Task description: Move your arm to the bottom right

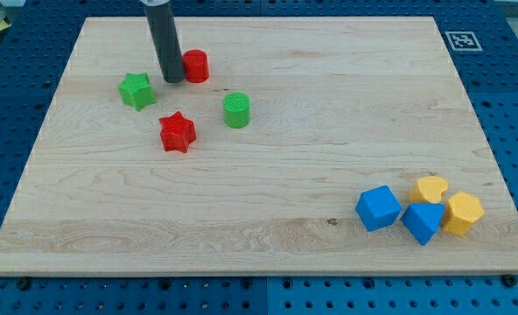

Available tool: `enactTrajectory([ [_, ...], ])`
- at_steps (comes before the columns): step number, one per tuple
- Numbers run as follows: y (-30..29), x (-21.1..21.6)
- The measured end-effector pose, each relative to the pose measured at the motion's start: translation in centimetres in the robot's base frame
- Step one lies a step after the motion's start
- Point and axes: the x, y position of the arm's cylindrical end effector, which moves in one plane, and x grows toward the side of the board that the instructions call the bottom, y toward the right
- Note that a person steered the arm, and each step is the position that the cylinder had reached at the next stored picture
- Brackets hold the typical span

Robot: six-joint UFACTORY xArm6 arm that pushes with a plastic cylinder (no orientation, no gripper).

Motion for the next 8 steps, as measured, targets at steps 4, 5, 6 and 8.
enactTrajectory([
  [4, -1.1, -11.7],
  [5, 7.2, -13.3],
  [6, 13.7, -10.5],
  [8, 25.4, -0.2],
])
